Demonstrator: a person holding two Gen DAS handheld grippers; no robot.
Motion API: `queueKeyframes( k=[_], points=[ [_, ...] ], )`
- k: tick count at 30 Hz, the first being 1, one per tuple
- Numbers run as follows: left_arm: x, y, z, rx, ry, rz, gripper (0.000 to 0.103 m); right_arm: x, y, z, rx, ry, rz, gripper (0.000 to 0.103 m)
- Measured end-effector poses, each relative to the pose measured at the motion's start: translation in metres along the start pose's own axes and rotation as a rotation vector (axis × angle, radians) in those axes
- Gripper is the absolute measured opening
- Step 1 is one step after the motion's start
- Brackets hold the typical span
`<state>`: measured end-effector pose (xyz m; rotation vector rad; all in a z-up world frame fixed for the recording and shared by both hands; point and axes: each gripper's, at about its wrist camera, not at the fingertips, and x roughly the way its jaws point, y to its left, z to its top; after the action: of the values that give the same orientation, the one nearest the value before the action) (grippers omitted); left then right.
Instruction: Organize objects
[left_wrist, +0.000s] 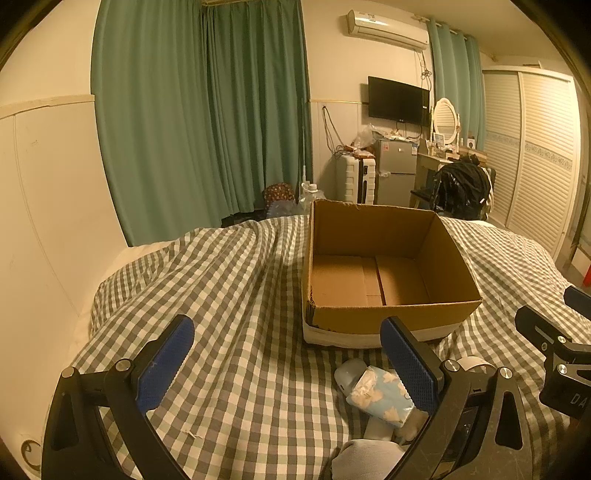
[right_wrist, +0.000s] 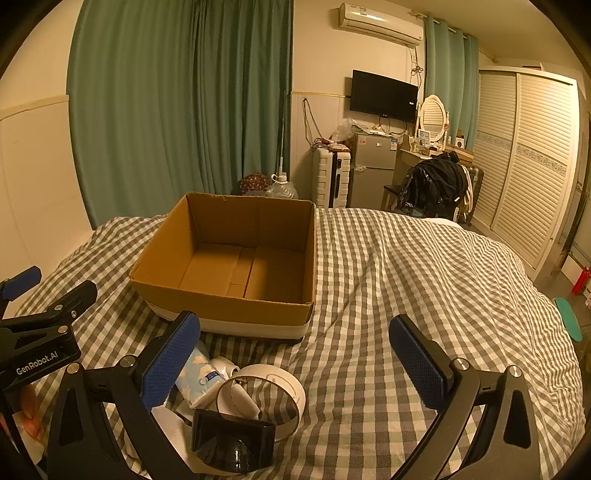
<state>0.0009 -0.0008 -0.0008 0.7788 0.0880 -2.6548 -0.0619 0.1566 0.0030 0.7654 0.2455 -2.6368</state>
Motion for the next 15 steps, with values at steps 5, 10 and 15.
queueKeyframes(
  k=[5,10,15],
  points=[
    [-0.0002,-0.0007,-0.0006,-0.003,0.002,-0.002,0.103,0.0001,0.0004,0.0002,0.000,0.000,-0.001,0.103],
    [-0.0003,-0.0024,-0.0028,0.001,0.005,-0.007,0.103,-0.0014,0.0022,0.0003,-0.002,-0.009,-0.004,0.103],
    [-0.0013,-0.0017,-0.0027,-0.007,0.005,0.002,0.103,-0.0037,0.0021,0.0013,0.000,-0.017,-0.004,0.103]
  ],
)
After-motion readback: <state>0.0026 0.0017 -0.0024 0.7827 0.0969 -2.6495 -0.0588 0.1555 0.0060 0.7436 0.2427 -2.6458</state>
